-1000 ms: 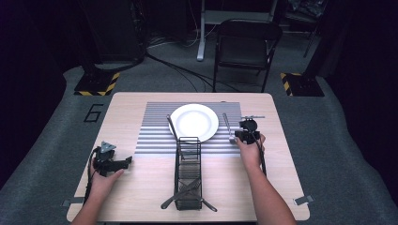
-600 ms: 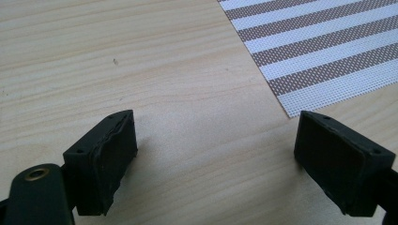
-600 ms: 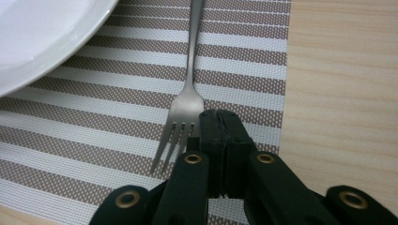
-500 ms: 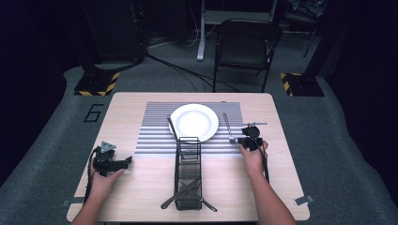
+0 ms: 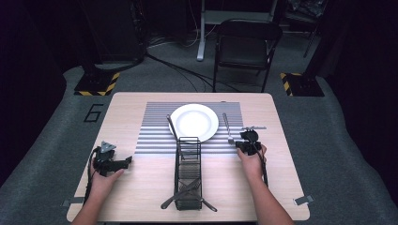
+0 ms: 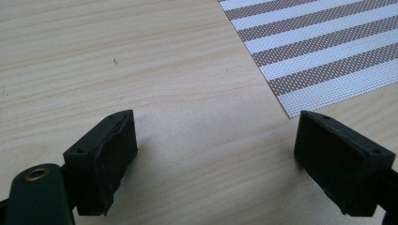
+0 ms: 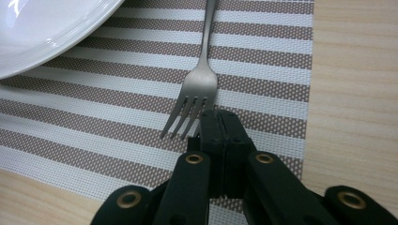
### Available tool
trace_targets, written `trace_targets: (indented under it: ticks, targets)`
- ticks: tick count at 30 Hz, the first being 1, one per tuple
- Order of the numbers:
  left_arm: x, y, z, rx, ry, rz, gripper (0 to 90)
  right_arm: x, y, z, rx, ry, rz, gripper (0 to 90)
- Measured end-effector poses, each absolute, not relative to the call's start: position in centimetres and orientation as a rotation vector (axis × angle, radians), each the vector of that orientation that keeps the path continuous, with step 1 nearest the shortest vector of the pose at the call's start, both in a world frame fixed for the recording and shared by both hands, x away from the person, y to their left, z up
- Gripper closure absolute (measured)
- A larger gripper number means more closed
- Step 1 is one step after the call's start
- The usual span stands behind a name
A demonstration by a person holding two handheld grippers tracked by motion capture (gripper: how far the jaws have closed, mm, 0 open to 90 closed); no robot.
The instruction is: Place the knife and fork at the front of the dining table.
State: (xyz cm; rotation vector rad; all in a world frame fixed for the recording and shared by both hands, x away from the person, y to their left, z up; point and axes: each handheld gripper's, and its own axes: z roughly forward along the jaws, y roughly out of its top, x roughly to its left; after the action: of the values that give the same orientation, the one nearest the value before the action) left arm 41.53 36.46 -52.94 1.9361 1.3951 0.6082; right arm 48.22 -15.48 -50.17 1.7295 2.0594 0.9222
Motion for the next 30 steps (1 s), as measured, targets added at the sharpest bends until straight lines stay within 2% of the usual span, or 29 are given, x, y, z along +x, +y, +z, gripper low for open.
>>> trace_targets:
  ticks: [13,21,30]
  targets:
    - [41.5,36.5,-52.9,1.939,1.396,0.607,13.3,47.2,-14.5,-50.0,1.673,2.09,0.963,89.0]
    - [41.5,36.4,-52.9,1.944,1.389,0.603,12.3,44.8,-14.5,-48.7,1.579,2.102,0.963,79.3]
    - [41.5,36.3,-53.0,1.934,1.387,0.609,12.0,42.1,-14.9,-47.2,1.479,2.141,1.032,61.4]
